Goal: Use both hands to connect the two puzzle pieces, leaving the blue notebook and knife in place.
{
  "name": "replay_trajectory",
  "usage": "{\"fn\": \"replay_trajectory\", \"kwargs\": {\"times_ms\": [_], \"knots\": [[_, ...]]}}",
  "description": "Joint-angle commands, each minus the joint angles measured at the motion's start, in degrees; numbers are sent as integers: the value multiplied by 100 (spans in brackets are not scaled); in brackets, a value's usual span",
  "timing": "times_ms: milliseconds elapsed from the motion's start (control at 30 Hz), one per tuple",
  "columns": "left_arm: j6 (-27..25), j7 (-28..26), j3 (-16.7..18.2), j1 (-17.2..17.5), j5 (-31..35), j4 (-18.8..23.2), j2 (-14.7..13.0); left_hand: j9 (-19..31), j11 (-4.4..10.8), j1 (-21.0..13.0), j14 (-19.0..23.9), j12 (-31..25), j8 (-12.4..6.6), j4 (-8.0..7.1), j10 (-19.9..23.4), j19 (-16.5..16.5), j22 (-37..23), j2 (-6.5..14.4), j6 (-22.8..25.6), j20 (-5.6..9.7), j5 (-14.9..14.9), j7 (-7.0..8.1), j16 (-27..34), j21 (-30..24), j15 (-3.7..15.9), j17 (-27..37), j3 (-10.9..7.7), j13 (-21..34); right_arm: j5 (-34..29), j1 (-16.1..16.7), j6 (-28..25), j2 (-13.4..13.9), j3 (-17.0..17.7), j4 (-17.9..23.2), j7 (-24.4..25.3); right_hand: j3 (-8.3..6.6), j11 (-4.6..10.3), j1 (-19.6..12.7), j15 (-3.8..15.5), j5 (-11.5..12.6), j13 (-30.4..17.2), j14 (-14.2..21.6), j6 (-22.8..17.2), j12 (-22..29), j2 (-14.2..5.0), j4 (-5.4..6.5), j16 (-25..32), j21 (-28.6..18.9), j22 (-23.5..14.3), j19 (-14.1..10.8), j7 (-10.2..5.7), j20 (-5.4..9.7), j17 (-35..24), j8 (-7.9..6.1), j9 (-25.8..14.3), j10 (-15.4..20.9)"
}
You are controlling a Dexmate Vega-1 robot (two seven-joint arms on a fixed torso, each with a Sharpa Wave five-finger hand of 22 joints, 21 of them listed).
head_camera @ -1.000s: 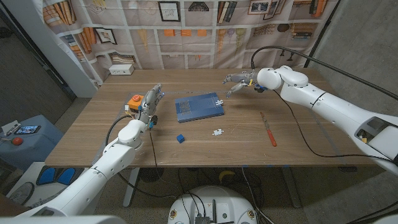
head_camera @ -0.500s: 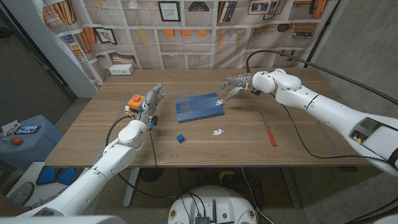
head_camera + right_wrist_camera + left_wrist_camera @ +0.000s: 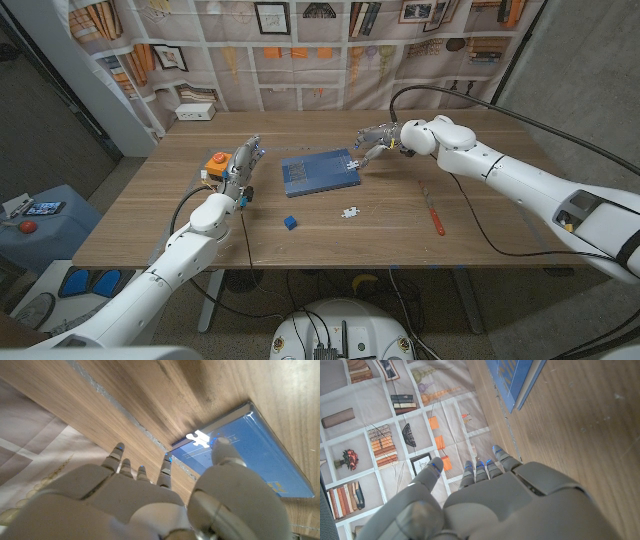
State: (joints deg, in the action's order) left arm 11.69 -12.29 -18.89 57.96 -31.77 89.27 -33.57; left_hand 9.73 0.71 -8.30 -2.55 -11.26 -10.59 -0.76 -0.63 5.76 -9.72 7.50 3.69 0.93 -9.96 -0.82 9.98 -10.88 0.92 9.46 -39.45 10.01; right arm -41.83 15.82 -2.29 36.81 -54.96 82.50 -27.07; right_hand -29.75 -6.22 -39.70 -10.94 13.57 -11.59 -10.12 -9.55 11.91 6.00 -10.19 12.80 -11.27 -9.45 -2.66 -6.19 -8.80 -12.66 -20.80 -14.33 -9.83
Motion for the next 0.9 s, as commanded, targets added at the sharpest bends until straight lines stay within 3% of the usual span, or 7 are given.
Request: {"fn": "replay_trajectory", "kwargs": {"times_ms": [33, 900], "knots": [[-38, -41, 9, 34, -8, 32, -5, 28, 4, 45, 13, 19, 19, 23, 40, -17, -17, 280, 43, -2, -9, 3, 26, -18, 17, 26, -39, 8, -230, -50, -19, -132, -166, -173, 100, -55, 76, -82, 42, 12, -16, -66, -125, 48, -2, -6, 21, -25, -19, -58, -3, 5, -7, -78, -33, 21], [-86, -59, -22, 45, -26, 21, 24, 29, 0, 63, 21, 24, 15, 23, 39, -15, -17, 289, 60, -5, -9, 0, 29, -19, 12, 28, -51, 9, -511, -145, -7, -310, -431, -430, 199, -62, 159, -271, 121, -9, -15, 91, -442, 63, 3, 10, 66, -28, -20, -224, -91, 61, -10, -305, -79, 202]]}}
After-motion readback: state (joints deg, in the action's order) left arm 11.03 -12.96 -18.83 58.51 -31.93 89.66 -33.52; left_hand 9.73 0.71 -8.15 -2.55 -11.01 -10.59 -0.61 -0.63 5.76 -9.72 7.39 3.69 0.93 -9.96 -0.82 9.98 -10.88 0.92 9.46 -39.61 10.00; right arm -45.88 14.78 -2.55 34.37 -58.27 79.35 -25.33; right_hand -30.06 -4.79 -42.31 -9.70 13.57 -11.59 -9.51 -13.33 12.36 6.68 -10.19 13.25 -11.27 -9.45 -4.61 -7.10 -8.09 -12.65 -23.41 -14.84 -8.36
